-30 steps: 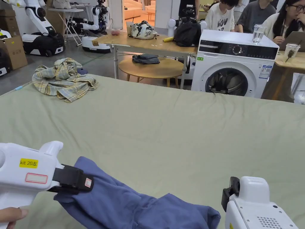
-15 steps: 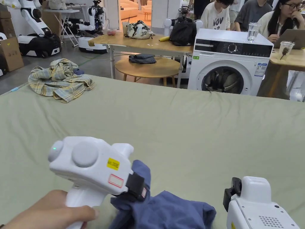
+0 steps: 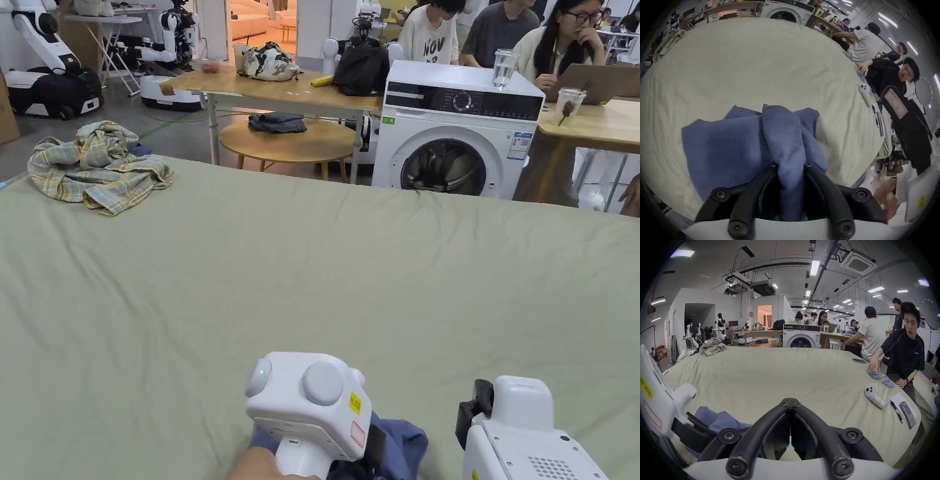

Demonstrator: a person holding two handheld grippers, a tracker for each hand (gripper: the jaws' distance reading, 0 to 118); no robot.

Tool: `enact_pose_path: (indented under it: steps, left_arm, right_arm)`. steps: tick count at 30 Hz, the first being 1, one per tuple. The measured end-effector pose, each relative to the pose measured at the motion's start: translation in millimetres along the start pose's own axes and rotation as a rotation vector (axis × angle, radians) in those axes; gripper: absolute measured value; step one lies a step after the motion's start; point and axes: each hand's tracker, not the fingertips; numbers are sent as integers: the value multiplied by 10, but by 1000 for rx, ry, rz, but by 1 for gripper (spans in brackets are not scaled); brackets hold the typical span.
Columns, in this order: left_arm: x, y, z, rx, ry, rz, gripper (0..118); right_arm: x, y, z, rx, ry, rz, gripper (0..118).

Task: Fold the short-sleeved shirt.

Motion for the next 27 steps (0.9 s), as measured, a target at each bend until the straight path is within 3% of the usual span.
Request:
enact_pose_path:
  steps: [2,4,6,11,12,16,21,25,27]
  left_arm:
    - [-77,-2,22,9,-29,31,21]
    - [-187,-11,107,20,-147,78,44]
    - [-233,-22,243,27,-188,83,58]
    - [-315,-50,742,105,-266,38,60]
    - [-348,-63,817,128,-278,35,58]
    - [-431,-52,808,174,-261,-7,4]
    - [-535,-18,235,94,-297,61,0]
    - [-569,-71,-210,30,-553,156,0]
    - [-508,-102,-417,-5,-561,184,0]
  right_arm:
    - [7,-4,-1,-3,-3,-1,0]
    - [19,-3,-1,-4,-4,-2,0]
    - [17,0,3,-5,-3,1,0]
    - [25,13,10,-1,-1,-2,0]
    - [26,16,12,-1,-2,-1,0]
    - [35,29,35,6,2,-6,0]
    - [48,45,65,29,1,-14,0]
    - [61,55,127,77,-1,-16,0]
    - [65,60,160,109,0,-12,0]
